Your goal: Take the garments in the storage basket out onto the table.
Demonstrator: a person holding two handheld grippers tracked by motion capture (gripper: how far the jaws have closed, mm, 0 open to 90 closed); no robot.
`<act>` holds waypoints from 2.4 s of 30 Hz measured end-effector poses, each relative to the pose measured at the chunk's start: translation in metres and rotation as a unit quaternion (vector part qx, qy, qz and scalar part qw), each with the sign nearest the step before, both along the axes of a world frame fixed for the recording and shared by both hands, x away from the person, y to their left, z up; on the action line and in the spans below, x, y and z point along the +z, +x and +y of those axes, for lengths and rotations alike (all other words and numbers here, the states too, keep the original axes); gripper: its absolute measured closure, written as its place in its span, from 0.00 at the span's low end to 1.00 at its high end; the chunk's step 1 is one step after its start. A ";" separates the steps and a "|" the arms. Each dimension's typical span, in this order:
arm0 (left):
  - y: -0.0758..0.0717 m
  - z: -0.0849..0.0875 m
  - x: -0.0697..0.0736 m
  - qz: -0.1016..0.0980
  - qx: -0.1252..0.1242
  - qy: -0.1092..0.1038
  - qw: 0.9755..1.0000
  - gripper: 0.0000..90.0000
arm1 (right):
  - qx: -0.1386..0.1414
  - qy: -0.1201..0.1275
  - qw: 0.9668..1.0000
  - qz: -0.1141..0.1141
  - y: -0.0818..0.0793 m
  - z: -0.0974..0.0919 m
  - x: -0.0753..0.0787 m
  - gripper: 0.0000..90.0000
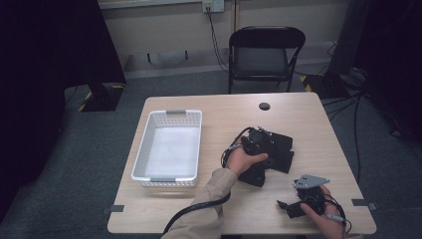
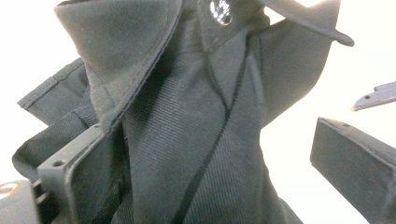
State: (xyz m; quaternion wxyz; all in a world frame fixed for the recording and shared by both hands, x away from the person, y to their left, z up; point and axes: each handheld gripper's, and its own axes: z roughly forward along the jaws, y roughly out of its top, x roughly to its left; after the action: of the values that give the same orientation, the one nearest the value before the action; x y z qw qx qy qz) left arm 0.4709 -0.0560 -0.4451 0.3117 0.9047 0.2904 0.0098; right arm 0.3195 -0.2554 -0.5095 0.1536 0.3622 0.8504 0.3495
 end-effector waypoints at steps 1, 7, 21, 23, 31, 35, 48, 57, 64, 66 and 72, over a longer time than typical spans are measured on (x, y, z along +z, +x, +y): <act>-0.001 0.001 0.001 0.000 -0.002 -0.002 1.000 0.04 | 0.000 0.000 1.000 0.000 0.000 0.000 0.000 0.00; -0.006 0.009 0.009 -0.002 -0.002 -0.018 1.000 0.04 | 0.000 0.000 1.000 0.000 0.000 0.000 0.000 0.00; -0.014 0.028 0.023 -0.007 0.008 -0.043 0.999 0.04 | 0.000 0.000 1.000 0.000 0.000 0.000 0.000 0.00; -0.016 0.031 0.025 -0.008 0.007 -0.045 0.999 0.04 | 0.000 0.000 1.000 0.000 0.000 0.000 0.000 0.00; -0.022 0.039 0.029 -0.010 0.005 -0.053 0.999 0.04 | 0.000 0.000 1.000 0.000 0.000 0.000 0.000 0.00; -0.026 0.044 0.030 -0.012 -0.002 -0.051 0.999 0.04 | 0.000 0.000 1.000 0.000 0.000 0.000 0.000 0.00; -0.036 0.060 0.029 -0.007 -0.001 -0.071 0.997 0.04 | 0.000 0.000 1.000 0.000 0.000 0.000 0.000 0.00; -0.046 0.068 0.026 -0.004 -0.013 -0.071 0.997 0.04 | 0.000 0.000 1.000 0.000 0.000 0.000 0.000 0.00; -0.055 0.074 0.028 -0.008 -0.025 -0.061 0.998 0.04 | 0.000 0.000 1.000 0.000 0.000 0.000 0.000 0.00; -0.057 0.075 0.029 -0.007 -0.031 -0.059 0.998 0.04 | 0.000 0.000 1.000 0.000 0.000 0.000 0.000 0.00; -0.066 0.077 0.029 -0.004 -0.041 -0.069 0.997 0.04 | 0.000 0.000 1.000 0.000 0.000 0.000 0.000 0.00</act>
State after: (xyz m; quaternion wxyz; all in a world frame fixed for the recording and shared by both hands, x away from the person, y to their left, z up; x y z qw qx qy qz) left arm 0.4053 0.0214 -0.4156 0.3750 0.8920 0.2515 -0.0193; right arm 0.3195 -0.2554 -0.5095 0.1534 0.3622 0.8503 0.3496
